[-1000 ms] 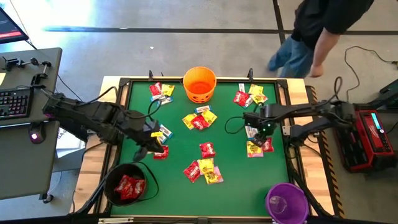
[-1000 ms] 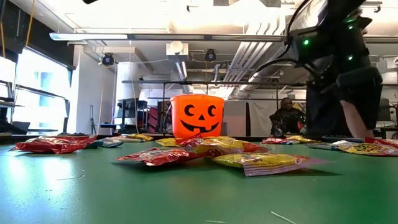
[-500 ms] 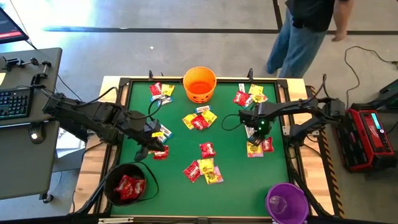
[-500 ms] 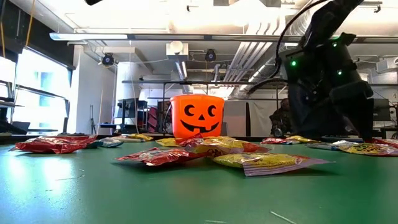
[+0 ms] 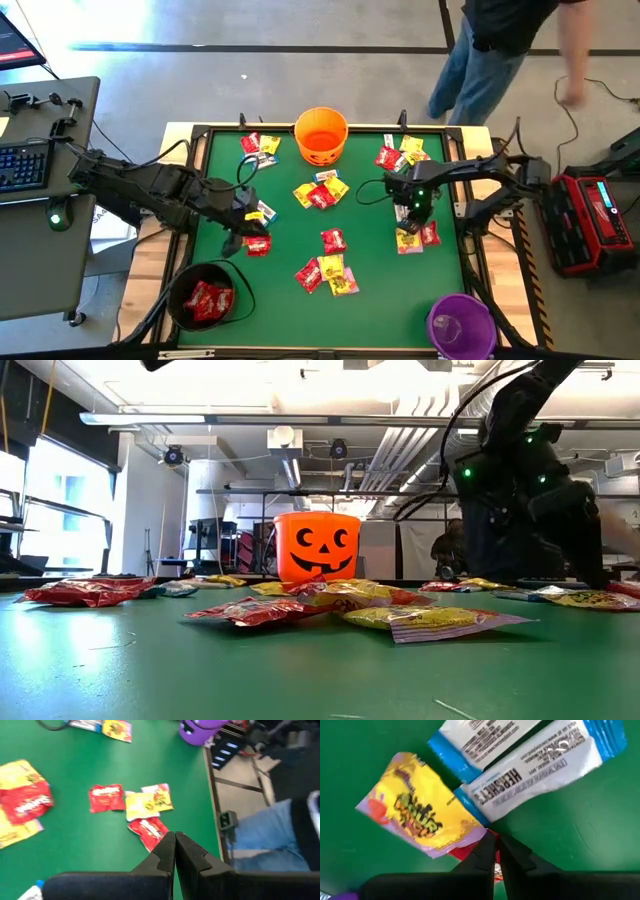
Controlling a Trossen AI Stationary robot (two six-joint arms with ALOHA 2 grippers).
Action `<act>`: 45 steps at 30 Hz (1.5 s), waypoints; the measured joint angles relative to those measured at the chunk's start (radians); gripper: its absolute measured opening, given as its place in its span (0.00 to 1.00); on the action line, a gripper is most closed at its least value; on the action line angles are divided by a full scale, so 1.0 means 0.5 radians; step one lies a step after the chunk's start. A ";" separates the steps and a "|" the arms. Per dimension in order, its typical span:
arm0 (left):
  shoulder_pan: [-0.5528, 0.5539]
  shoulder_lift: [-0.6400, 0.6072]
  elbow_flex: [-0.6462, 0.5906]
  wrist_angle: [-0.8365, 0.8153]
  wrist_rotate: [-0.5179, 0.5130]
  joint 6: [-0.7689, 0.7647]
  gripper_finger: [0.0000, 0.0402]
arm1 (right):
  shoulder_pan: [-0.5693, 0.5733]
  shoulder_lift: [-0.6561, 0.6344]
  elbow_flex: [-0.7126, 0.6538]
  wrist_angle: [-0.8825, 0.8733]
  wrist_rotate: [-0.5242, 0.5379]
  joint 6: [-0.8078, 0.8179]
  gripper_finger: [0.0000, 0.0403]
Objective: Sort candy by brand, put in halloween buckets
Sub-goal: Put the red candy into the black bucket
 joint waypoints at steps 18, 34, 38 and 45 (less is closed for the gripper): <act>0.199 0.088 0.000 0.349 -0.279 -0.050 0.00 | 0.266 -1.061 0.181 0.309 0.325 0.913 0.00; 0.390 0.495 -0.001 0.881 -0.329 0.101 0.28 | 0.647 -1.057 0.181 1.349 1.083 1.138 0.00; 0.438 0.518 0.000 1.031 -0.378 0.052 0.34 | 0.695 -1.026 0.181 1.503 1.226 1.136 0.00; 0.493 0.520 -0.001 1.153 -0.375 0.047 0.40 | 0.736 -0.972 0.181 1.758 1.378 1.097 0.00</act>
